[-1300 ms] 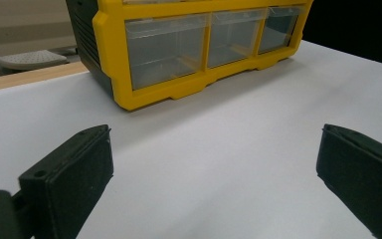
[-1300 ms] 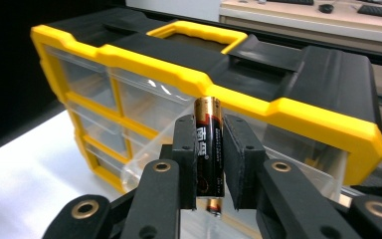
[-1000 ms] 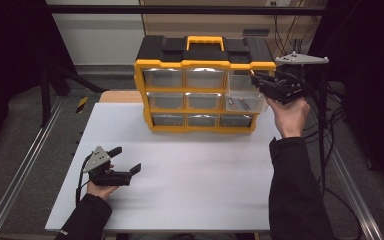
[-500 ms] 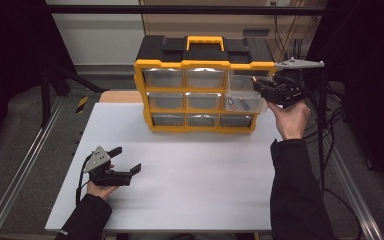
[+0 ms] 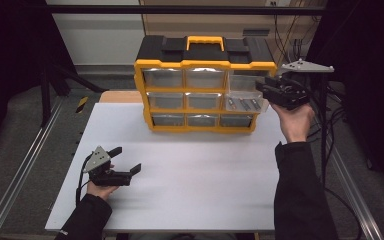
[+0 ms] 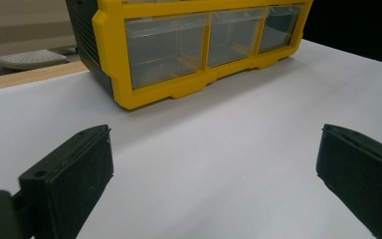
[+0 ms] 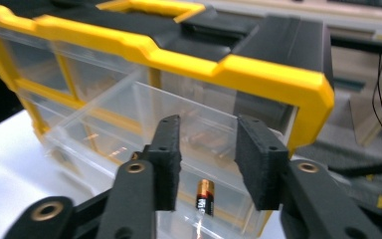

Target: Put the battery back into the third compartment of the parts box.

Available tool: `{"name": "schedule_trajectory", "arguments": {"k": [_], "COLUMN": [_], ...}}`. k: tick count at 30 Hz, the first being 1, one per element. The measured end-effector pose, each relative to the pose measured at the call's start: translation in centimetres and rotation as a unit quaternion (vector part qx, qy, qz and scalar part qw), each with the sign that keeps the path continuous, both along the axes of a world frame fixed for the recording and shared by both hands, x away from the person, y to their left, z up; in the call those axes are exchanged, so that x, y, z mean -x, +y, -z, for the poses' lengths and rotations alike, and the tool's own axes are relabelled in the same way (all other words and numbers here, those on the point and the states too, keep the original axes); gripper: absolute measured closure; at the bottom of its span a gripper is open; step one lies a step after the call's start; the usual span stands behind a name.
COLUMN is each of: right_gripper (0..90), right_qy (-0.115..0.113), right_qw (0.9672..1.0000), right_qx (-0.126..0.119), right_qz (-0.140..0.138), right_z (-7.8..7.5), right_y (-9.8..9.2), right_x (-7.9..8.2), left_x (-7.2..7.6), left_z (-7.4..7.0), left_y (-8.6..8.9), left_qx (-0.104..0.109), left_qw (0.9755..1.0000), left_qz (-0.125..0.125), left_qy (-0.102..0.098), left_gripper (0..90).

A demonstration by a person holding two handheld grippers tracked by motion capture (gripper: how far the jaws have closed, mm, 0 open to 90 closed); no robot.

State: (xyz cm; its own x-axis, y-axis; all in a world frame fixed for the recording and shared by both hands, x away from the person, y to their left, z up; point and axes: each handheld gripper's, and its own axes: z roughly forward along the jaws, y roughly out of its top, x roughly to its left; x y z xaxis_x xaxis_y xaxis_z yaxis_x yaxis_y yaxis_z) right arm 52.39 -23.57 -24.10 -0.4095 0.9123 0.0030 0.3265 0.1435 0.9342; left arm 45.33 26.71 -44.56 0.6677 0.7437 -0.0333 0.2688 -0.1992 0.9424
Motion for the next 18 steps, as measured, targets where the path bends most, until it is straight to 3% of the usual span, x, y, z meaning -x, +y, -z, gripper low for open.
{"name": "schedule_trajectory", "arguments": {"k": [4, 10, 15, 18], "right_gripper": [40.8, 11.9, 5.2, 3.5], "right_qy": [-0.044, -0.097, -0.103, -0.102], "right_qw": [0.9989, 0.9940, 0.9921, 0.9922], "right_qx": [-0.012, -0.039, -0.054, -0.051], "right_qz": [-0.013, -0.030, -0.047, -0.051], "right_z": [-0.2, 0.3, 1.9, 3.2], "right_y": [0.1, 0.8, 1.3, 1.6], "right_x": [1.6, 4.5, 6.6, 7.6], "left_x": [0.0, 0.0, 0.0, 0.0], "left_z": [0.0, 0.0, 0.0, 0.0], "left_y": [0.0, 0.0, 0.0, 0.0], "left_qx": [0.001, -0.001, 0.000, 0.001], "left_qw": [1.0000, 1.0000, 1.0000, 1.0000], "left_qz": [-0.001, -0.001, -0.001, -0.001], "left_qy": [0.001, -0.001, -0.001, -0.001], "left_gripper": [1.0, 0.9, 0.9, 0.9]}}
